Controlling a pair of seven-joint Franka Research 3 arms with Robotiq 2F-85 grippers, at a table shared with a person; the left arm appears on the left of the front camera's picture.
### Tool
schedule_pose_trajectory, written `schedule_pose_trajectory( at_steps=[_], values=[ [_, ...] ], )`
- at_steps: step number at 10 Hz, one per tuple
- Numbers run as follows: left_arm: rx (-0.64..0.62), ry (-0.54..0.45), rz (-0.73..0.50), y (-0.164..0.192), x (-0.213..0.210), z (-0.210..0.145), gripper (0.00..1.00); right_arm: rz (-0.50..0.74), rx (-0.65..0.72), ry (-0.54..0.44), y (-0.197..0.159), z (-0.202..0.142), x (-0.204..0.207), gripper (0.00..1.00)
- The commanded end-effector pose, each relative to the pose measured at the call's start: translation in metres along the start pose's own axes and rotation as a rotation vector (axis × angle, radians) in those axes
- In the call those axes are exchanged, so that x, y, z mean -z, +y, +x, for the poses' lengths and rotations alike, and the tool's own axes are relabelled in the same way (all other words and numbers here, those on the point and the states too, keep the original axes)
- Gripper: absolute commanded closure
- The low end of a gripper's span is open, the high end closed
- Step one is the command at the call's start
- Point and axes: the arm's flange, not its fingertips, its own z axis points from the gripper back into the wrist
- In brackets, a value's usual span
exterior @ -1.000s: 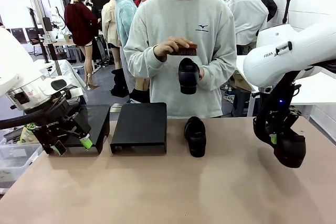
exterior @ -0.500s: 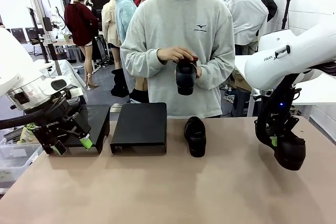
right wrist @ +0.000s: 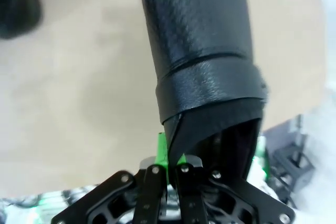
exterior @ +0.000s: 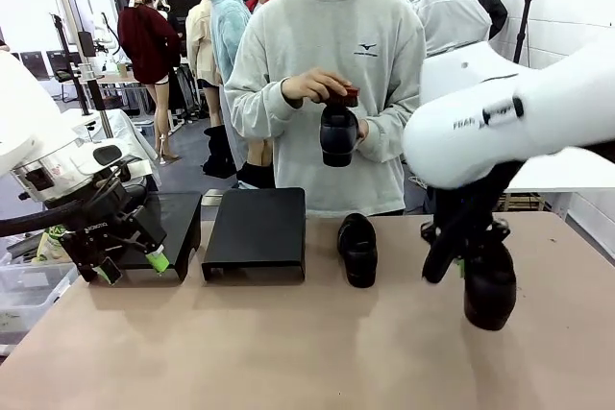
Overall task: Organize the shoes by placing them on the stand.
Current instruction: Pick up one Shoe and place it in the middle of the table.
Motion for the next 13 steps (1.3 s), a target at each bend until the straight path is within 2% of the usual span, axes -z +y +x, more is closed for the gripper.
schedule_pose_trajectory(
  at_steps=[1,2,4,8,9,13],
  values=[
    [-0.005,0.000,0.000,0.001,-0.001,0.000,0.00,0.030,-0.068,0.006,0.027,-0.016,0.023,1.00],
    [-0.005,0.000,0.000,0.001,-0.001,0.000,0.00,0.075,-0.095,0.010,0.040,-0.023,0.034,1.00],
    [-0.005,0.000,0.000,0.001,-0.001,0.000,0.00,0.091,-0.159,0.035,0.059,-0.026,0.055,1.00],
    [-0.005,0.000,0.000,0.001,-0.001,0.000,0.00,0.092,-0.222,0.057,0.080,-0.027,0.071,1.00],
    [-0.005,0.000,0.000,0.001,-0.001,0.000,0.00,0.101,-0.217,0.087,0.081,-0.023,0.074,0.89],
    [-0.005,0.000,0.000,0.001,-0.001,0.000,0.00,0.117,-0.199,0.062,0.074,-0.022,0.069,0.11]
  ],
)
